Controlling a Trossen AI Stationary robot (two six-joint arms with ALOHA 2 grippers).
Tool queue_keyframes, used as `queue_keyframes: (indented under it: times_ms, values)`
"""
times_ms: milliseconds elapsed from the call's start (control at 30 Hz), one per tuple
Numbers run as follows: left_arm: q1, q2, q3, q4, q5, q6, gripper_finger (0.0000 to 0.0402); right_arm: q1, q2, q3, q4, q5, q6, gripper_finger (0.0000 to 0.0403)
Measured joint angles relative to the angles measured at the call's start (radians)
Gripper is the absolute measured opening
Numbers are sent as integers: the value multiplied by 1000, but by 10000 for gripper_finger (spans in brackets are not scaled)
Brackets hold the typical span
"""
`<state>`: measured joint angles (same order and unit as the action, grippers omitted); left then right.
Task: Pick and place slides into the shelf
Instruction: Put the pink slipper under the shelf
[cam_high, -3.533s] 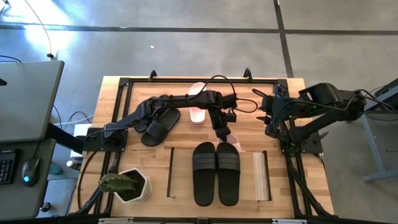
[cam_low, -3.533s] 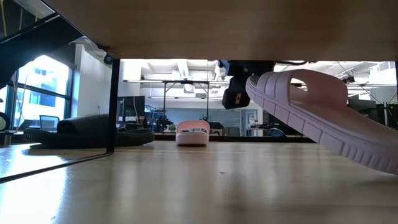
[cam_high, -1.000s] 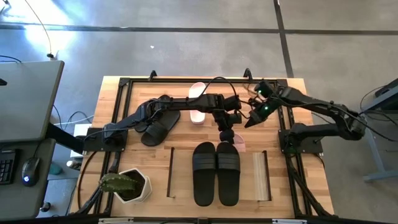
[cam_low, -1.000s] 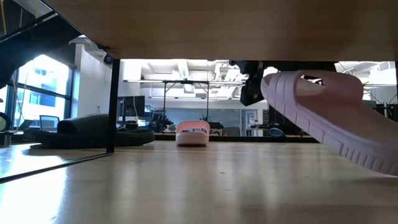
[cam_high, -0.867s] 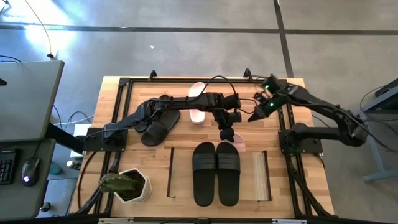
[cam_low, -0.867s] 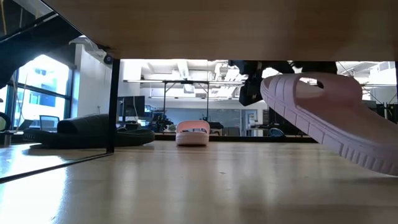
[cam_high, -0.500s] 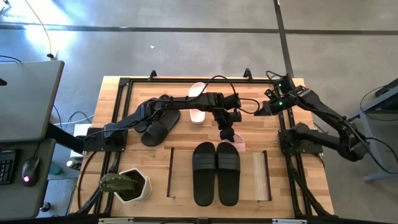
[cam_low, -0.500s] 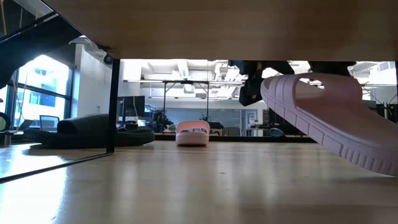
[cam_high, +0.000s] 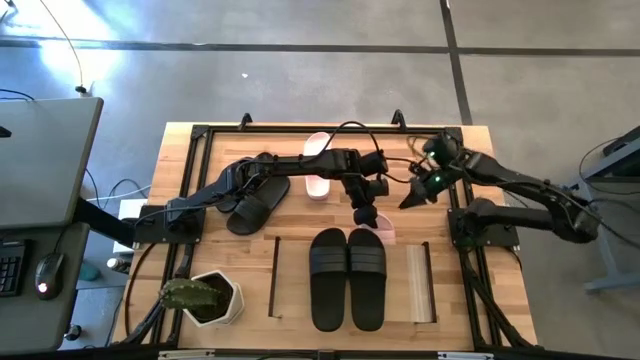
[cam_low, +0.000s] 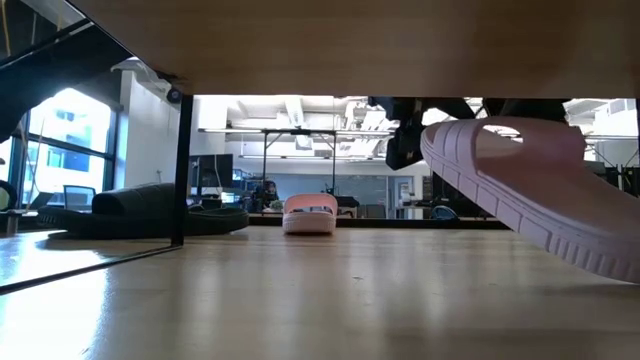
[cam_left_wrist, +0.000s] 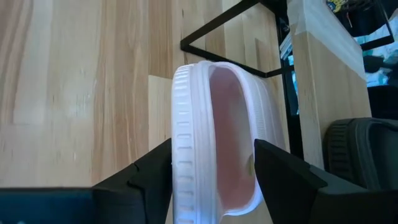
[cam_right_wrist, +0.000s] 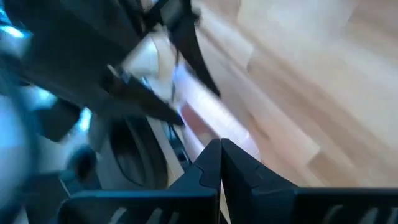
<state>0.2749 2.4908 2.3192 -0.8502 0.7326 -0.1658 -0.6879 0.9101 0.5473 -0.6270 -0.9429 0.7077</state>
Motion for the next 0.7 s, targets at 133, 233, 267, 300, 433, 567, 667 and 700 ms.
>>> queue_keyframes:
  times_ms: [133,233,267,300,433,567,667,700]
  values:
    - [0,0,0,26,0,0,198,89,53,0,92,20,49,0]
    - [0,0,0,29,13,-18,198,107,90,0,183,22,95,0]
    - [0,0,0,29,16,-24,198,112,105,0,196,23,100,0]
    - [0,0,0,29,16,-26,198,115,120,0,198,26,100,0]
    - [0,0,0,38,7,-28,198,143,183,0,204,26,77,0]
    - [0,0,0,39,-50,-25,198,178,221,0,258,29,87,0]
    - [0,0,0,39,-95,-22,198,197,236,0,275,30,101,0]
    - [0,0,0,40,-105,-21,198,199,239,0,278,31,101,0]
